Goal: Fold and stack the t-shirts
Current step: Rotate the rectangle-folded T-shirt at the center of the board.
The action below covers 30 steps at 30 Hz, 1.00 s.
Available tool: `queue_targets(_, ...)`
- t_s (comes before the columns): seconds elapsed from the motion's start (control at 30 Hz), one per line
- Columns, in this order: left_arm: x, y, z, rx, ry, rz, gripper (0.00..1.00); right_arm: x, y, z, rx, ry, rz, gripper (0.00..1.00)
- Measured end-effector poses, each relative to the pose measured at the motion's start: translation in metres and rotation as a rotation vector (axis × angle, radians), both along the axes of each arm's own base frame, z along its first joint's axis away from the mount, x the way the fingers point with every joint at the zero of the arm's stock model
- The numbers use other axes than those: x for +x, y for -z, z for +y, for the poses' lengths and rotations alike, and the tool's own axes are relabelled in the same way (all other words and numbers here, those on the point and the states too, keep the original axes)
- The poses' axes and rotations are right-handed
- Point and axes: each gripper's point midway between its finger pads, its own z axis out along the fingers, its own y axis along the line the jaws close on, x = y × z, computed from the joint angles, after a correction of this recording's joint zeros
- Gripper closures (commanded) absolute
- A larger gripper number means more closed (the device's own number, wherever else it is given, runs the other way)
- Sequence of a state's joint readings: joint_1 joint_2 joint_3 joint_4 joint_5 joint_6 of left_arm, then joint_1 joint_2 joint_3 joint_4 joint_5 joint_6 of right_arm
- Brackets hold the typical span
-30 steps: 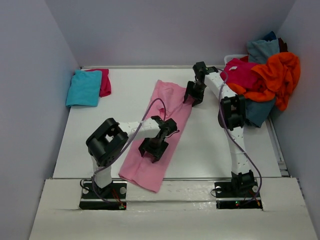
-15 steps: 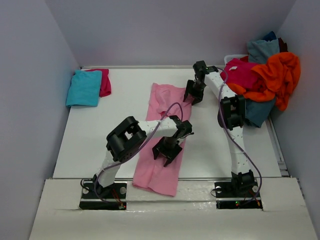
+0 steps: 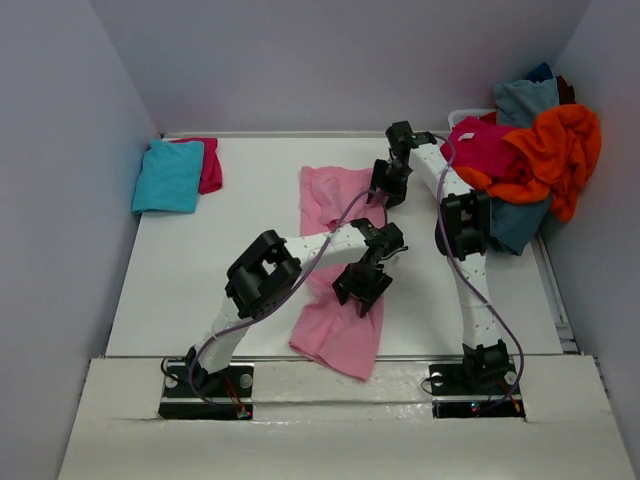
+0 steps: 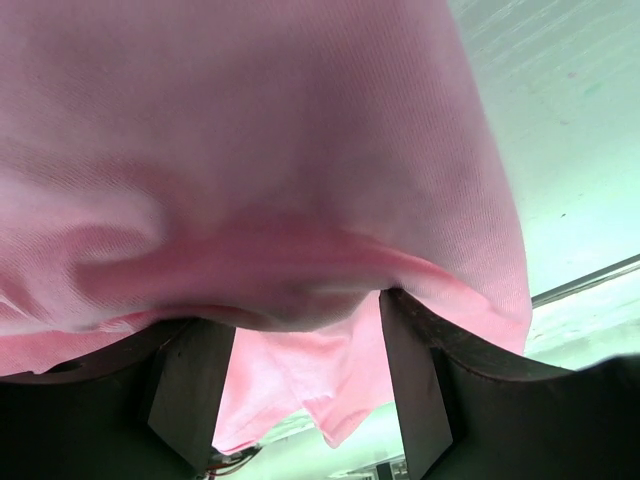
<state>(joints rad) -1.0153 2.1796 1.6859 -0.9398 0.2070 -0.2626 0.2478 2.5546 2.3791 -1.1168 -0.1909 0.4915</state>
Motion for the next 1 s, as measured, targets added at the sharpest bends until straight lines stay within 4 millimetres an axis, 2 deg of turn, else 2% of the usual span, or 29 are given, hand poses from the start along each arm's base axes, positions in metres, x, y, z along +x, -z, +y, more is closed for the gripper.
queue_targets(0.3,-0.001,0.000,0.000,-0.042,-0.006,-0.018,0.30,0.001,-0.001,-0.001,-0.002,-0.015,-0.010,0.37)
queue_targets(0.5,-0.019,-0.001,0.016,-0.067,-0.027,0.008,0.30,0.017,-0.003,0.000,0.019,-0.017,-0.050,0.35)
queue_targets(1.0,-0.059,-0.010,0.038,-0.089,-0.072,0.107,0.30,0.025,-0.004,0.006,0.058,-0.045,-0.082,0.35)
